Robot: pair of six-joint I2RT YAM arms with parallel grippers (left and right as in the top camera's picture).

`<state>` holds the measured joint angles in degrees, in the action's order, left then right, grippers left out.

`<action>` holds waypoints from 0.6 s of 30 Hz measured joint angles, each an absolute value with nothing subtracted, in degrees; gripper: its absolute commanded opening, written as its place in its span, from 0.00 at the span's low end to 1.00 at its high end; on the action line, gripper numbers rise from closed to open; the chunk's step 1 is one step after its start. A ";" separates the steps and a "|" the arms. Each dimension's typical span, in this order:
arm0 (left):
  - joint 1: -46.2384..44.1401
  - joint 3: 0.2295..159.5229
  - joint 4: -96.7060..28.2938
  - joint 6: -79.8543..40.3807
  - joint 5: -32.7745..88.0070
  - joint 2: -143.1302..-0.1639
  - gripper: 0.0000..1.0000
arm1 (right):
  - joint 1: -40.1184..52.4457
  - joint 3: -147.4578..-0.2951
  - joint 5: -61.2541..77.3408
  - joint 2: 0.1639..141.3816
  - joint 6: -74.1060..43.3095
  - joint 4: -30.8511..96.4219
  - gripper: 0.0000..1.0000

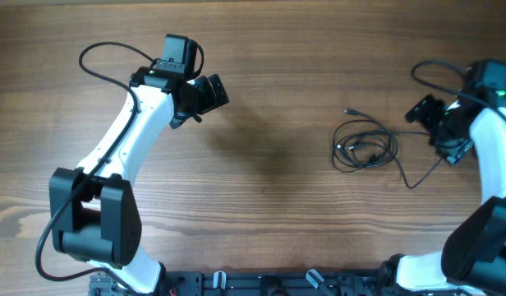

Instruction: Untangle cables

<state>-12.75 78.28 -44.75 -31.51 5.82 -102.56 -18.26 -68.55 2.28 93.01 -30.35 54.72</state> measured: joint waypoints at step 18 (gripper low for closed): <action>-12.75 78.28 -44.60 -31.51 5.80 -102.56 1.00 | 16.97 -52.47 30.17 90.48 -18.13 24.43 0.80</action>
